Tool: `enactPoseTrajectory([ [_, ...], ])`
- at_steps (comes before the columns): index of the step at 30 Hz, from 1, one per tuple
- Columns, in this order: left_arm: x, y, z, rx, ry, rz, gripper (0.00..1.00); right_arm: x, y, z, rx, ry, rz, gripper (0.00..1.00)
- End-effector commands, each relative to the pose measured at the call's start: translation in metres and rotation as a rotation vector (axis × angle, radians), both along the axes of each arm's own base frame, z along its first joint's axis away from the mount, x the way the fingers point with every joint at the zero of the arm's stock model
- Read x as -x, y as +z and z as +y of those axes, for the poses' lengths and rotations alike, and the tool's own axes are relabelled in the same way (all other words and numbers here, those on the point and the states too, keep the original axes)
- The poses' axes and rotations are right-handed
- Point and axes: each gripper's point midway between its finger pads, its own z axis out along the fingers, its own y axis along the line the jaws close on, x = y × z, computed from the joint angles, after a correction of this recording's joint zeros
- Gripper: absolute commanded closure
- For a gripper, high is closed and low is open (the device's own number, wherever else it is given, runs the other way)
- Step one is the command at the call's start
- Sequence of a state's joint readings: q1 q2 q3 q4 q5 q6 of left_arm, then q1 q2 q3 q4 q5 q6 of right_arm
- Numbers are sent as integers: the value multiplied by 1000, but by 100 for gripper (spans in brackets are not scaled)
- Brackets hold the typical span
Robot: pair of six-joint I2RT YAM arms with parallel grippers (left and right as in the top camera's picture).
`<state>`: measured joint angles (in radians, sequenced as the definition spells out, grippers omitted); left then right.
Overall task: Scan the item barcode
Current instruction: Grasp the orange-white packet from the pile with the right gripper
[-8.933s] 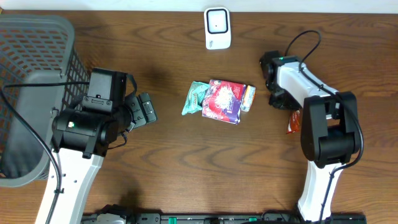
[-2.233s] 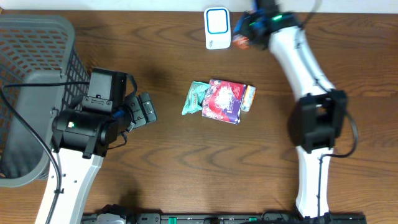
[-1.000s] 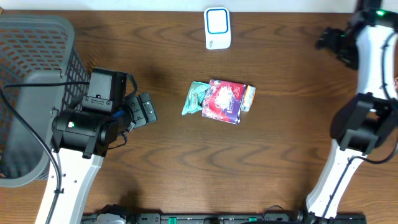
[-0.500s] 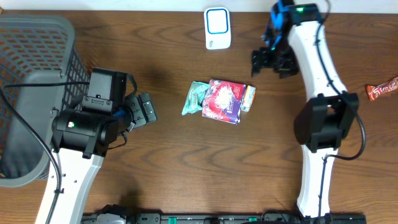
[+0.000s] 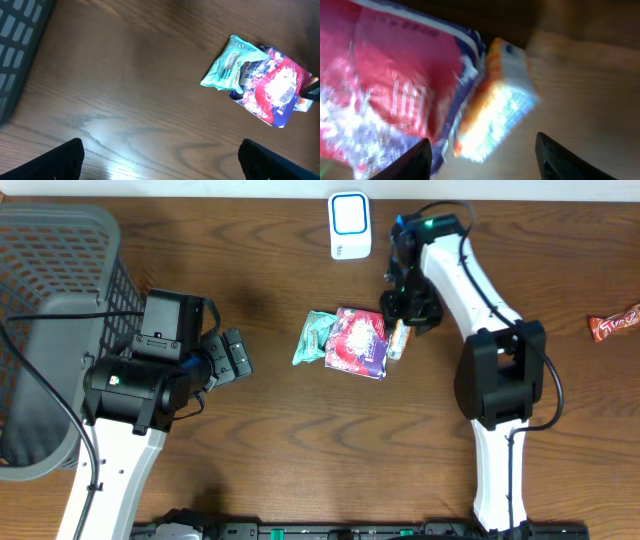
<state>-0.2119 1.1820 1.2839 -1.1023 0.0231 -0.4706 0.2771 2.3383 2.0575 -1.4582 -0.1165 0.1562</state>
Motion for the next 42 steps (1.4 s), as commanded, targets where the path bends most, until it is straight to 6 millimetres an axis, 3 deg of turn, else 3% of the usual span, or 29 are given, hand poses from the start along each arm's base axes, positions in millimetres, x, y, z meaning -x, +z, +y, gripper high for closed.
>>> enactPoseTrajectory([
  [1, 1, -3, 3, -13, 3, 9, 2, 2, 1, -11, 73, -35, -27, 38],
  [13, 1, -3, 3, -13, 3, 9, 2, 4, 8, -71, 238, -119, 1, 36],
  [18, 1, -3, 3, -13, 3, 9, 2, 5, 7, -71, 167, -141, 24, 36],
  [26, 1, -3, 3, -13, 3, 9, 2, 13, 3, -69, 120, -107, 67, 24],
  [30, 1, -3, 3, -13, 3, 9, 2, 10, 1, -56, -40, -78, 71, 25],
  [32, 1, -3, 3, -13, 3, 9, 2, 5, 2, -55, -130, -116, 66, 32],
  [34, 1, -3, 3, -13, 3, 9, 2, 1, 4, -61, -175, -158, 64, 37],
  [42, 1, -3, 3, -13, 3, 9, 2, 8, -12, -88, -230, -248, 101, 38],
])
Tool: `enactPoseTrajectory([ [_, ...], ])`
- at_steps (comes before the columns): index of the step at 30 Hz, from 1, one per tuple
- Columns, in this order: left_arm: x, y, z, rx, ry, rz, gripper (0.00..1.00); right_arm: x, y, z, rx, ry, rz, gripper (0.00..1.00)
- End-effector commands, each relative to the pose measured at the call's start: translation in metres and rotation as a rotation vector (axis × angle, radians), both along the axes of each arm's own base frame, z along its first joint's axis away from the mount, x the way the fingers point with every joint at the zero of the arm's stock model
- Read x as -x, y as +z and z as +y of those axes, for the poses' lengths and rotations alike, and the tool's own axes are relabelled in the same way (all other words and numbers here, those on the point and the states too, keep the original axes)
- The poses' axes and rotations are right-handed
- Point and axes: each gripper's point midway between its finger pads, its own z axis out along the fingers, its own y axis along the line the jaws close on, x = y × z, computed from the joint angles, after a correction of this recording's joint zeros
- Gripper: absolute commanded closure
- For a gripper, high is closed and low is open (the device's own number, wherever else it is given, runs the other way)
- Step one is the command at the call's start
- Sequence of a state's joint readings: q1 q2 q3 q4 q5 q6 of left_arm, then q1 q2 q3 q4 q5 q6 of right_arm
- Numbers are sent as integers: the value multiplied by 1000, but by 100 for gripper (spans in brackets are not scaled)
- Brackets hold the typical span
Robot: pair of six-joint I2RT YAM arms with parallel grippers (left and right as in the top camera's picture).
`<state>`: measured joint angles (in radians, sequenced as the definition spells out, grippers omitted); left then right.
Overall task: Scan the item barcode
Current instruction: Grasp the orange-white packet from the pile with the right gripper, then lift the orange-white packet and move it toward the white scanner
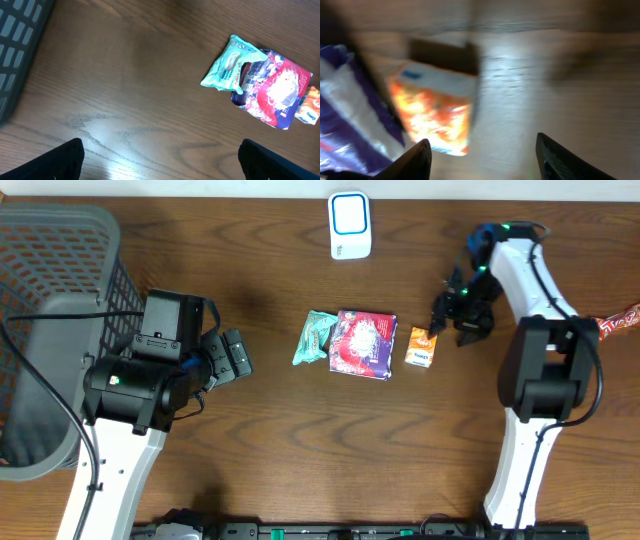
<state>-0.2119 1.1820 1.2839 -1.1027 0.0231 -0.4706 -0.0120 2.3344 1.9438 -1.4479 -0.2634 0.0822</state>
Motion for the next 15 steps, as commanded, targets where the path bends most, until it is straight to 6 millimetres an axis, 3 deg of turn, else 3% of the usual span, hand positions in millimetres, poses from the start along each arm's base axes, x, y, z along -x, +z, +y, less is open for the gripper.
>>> enactPoseTrajectory([
  [1, 1, -3, 3, -13, 3, 8, 2, 5, 2, 8, -124, -3, -20, 38],
  [4, 1, -3, 3, -13, 3, 8, 2, 7, -5, 20, -253, -10, -37, 38],
  [9, 1, -3, 3, -13, 3, 8, 2, 12, -22, 24, -326, -54, -40, 42],
  [15, 1, -3, 3, -13, 3, 8, 2, 20, -41, 25, -339, -68, -37, 66],
])
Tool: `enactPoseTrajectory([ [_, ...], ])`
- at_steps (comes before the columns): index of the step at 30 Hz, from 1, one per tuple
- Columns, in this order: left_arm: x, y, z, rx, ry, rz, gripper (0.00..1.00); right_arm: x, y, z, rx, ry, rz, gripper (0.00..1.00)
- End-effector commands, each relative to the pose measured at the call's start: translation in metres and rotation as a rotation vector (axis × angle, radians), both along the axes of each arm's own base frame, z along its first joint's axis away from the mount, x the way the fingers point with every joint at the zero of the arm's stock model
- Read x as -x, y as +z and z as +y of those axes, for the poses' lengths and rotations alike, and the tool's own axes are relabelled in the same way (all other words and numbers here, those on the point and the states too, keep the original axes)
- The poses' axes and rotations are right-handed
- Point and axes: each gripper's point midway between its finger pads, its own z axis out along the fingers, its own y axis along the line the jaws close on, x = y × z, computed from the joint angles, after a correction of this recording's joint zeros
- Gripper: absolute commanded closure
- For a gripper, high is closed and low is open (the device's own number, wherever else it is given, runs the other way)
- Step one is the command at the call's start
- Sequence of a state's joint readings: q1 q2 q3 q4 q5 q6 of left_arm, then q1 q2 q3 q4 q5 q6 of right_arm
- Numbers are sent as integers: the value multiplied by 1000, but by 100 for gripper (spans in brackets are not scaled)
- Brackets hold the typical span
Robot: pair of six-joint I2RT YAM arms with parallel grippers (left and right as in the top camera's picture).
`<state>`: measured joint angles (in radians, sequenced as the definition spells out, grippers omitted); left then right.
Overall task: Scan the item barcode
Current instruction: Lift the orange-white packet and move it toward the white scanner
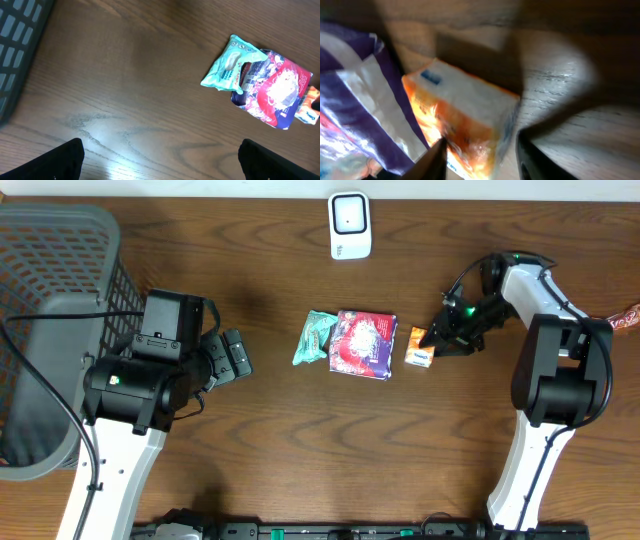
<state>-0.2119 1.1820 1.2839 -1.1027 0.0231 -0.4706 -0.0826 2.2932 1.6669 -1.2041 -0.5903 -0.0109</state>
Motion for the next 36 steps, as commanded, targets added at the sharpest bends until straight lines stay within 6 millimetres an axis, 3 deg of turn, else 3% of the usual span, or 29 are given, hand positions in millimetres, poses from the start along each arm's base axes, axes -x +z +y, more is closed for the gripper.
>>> enactPoseTrajectory([
  [1, 1, -3, 3, -13, 3, 8, 2, 11, -15, 1, -4, 9, 23, 73],
  [2, 1, -3, 3, -13, 3, 8, 2, 11, -16, 1, -4, 8, 23, 78],
  [4, 1, -3, 3, -13, 3, 8, 2, 11, -16, 1, -3, -1, 27, 99],
  [9, 1, -3, 3, -13, 3, 8, 2, 1, 4, 13, -110, -34, 14, 99],
  [13, 1, -3, 3, -13, 3, 8, 2, -15, 61, 51, -463, 50, -182, 99],
  [18, 1, -3, 3, -13, 3, 8, 2, -9, 104, 76, -711, 155, -379, 99],
  [23, 1, -3, 3, -13, 3, 8, 2, 1, 128, 89, -828, 204, -498, 99],
  [27, 1, -3, 3, -13, 3, 8, 2, 16, 136, 102, -862, 289, -545, 99],
  [36, 1, -3, 3, -13, 3, 8, 2, 51, 130, 154, -895, 546, -574, 99],
])
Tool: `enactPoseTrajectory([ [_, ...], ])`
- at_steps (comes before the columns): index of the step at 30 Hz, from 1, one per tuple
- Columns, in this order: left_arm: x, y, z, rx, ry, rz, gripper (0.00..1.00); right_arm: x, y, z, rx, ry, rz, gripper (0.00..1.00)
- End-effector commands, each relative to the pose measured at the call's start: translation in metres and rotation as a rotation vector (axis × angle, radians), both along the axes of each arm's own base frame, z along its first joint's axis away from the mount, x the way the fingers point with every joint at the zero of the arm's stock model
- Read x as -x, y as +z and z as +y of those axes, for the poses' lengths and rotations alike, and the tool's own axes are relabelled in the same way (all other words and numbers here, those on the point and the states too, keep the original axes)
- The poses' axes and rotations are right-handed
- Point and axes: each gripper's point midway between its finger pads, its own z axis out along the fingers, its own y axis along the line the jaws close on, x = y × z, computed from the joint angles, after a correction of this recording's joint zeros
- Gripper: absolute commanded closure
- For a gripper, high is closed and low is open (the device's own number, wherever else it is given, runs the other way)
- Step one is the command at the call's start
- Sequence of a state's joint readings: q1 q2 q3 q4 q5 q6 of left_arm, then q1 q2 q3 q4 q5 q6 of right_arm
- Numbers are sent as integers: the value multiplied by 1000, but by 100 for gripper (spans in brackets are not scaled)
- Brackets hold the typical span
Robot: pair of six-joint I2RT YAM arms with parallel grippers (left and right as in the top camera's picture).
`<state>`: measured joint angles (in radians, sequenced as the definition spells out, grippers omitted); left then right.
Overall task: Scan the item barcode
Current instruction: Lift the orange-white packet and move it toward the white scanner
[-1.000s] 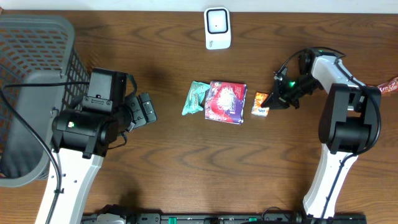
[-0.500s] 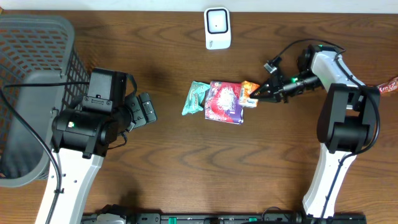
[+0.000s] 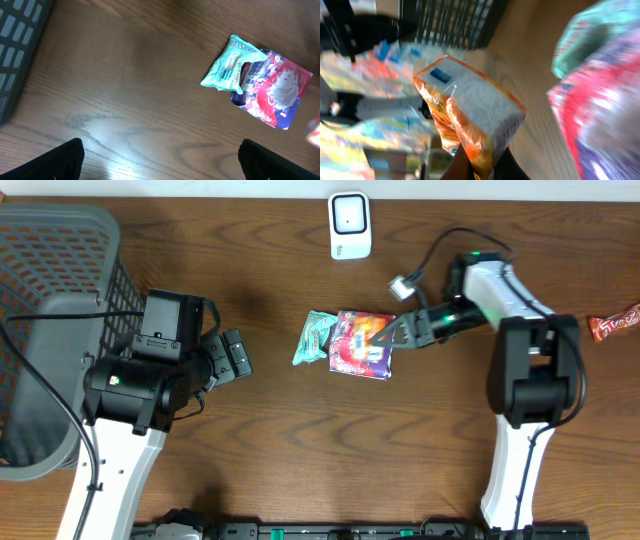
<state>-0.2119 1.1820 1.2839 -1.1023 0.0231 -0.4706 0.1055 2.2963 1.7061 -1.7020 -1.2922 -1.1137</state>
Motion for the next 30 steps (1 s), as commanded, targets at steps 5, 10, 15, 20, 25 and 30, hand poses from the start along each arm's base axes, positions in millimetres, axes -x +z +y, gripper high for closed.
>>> enactPoseTrajectory([
  [5, 1, -3, 3, -13, 3, 9, 2, -8, 24, 30, -151, -5, -160, 99],
  [10, 1, -3, 3, -13, 3, 9, 2, -29, 43, 24, -183, -64, -182, 99],
  [15, 1, -3, 3, -13, 3, 9, 2, -37, 52, 21, -169, -69, -193, 99],
  [20, 1, -3, 3, -13, 3, 9, 2, -43, 49, 22, -144, -78, -141, 99],
  [25, 1, -3, 3, -13, 3, 9, 2, -54, 31, 23, -34, -99, 2, 99],
  [30, 1, -3, 3, -13, 3, 9, 2, -76, -44, 21, 493, -240, 218, 99],
])
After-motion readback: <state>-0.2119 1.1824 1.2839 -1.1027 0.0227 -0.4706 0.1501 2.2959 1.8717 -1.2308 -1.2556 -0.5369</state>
